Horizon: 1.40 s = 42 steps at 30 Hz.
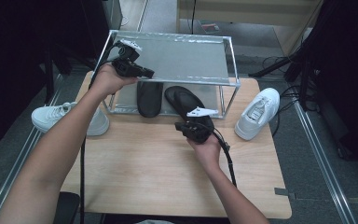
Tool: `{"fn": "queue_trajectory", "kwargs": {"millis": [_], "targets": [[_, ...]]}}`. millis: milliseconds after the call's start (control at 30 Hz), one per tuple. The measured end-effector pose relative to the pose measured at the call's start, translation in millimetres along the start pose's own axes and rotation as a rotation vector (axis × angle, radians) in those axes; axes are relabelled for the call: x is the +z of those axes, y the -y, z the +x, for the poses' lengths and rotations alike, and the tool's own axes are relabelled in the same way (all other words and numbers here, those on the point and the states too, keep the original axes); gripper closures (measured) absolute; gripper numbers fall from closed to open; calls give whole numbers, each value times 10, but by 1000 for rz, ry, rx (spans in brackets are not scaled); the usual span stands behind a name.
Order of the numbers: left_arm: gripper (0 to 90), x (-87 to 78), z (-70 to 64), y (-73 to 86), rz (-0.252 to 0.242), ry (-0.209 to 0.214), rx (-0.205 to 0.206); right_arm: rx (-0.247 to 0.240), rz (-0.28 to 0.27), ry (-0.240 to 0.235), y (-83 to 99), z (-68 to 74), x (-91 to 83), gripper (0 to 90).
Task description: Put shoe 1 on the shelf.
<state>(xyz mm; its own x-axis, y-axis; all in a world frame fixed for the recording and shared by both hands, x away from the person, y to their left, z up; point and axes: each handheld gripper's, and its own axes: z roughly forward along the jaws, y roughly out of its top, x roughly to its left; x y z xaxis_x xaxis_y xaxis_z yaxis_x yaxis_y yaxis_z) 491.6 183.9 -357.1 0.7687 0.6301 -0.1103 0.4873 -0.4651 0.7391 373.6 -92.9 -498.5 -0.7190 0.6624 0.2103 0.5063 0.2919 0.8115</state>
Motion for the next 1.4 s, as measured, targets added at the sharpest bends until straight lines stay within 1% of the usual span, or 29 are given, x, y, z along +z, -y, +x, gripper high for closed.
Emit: {"fn": "queue_trajectory", "kwargs": {"millis": [67, 100, 133, 400, 467, 567, 633, 667, 700, 733, 833, 900, 1133, 1267, 1400], "targets": [[896, 0, -2, 0, 0, -1, 1, 7, -4, -9, 36, -55, -94, 900], [896, 0, -2, 0, 0, -2, 2, 10, -1, -6, 52, -80, -141, 900], [896, 0, -2, -1, 1, -2, 2, 2, 0, 1, 68, -109, -182, 900], [897, 1, -8, -4, 3, -4, 6, 14, 11, 64, 223, -321, -538, 900], [896, 1, -3, -4, 3, -1, 3, 24, 6, 76, 274, -386, -626, 900], [896, 0, 0, -5, 4, -1, 1, 74, -15, 67, 349, -506, -735, 900], [896, 1, -6, -6, 5, -3, 6, 46, -42, 86, 398, -568, -811, 900], [896, 1, -8, -6, 4, -7, 9, 38, -46, 94, 411, -593, -831, 900], [896, 1, -7, -7, 5, -7, 11, 46, -43, 101, 426, -628, -852, 900], [896, 1, -6, -6, 5, -6, 8, 60, -35, 108, 439, -659, -865, 900], [896, -2, -6, -6, 7, -6, 11, 54, -11, 132, 490, -722, -880, 900], [896, -1, -10, -6, 7, -5, 10, 55, 9, 139, 523, -743, -877, 900], [896, 0, -12, -6, 7, -7, 12, 42, 93, 164, 583, -794, -780, 900], [896, 1, -11, -5, 5, -6, 12, 51, 101, 166, 562, -800, -701, 900], [896, 2, -11, -1, 3, -7, 11, 69, 89, 161, 515, -790, -633, 900]]}}
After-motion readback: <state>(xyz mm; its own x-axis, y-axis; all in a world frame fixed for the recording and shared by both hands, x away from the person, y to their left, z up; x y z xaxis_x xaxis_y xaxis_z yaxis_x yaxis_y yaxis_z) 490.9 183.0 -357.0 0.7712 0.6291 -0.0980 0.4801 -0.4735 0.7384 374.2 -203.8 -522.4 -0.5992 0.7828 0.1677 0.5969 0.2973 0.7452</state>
